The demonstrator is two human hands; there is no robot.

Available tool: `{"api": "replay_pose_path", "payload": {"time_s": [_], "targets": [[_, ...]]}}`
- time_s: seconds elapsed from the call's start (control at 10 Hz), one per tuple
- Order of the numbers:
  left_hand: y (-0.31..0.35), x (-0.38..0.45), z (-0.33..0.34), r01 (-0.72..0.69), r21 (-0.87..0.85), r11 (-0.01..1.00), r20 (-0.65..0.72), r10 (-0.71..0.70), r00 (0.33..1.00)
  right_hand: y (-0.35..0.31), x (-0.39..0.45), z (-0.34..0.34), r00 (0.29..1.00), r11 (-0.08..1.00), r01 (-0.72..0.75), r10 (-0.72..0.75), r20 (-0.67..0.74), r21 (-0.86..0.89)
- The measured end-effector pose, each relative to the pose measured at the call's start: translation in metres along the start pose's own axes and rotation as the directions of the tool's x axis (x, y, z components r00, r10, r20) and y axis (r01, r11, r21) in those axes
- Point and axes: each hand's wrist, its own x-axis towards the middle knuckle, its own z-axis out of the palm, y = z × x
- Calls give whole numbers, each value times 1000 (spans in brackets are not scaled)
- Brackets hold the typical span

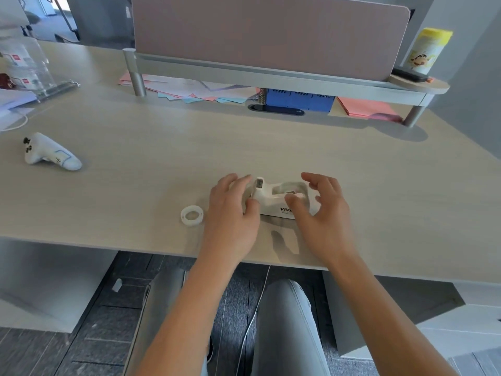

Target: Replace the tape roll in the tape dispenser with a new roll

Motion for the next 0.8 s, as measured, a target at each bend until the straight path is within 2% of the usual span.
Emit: {"api": "replay_pose_path", "payload": {"time_s": [0.1, 0.3, 0.5, 0.6, 0.7, 0.8], "targets": [[0, -6, 8, 15, 38, 999, 17, -15, 1000, 8, -8, -5, 997, 994, -66, 68, 25, -83], [-2, -3, 13, 17, 53, 998, -9, -17, 1000, 14, -7, -4, 1000, 996, -23, 23, 1, -89], [-5, -2, 15, -22, 59, 998, -17, 23, 1000, 13, -4, -5, 998, 995, -36, 41, 44, -96], [-9, -9, 14, -21, 106, 994, -26, 24, 999, 6, -8, -22, 996, 996, -91, 91, 23, -27], [-15, -11, 14, -14, 278, 960, 28, 6, 1000, -17, -20, -52, 994, 988, -74, 85, -75, 139], [-17, -9, 11, -12, 442, 897, 73, -22, 997, -50, -33, -96, 980, 926, 38, 38, -194, 375]]}}
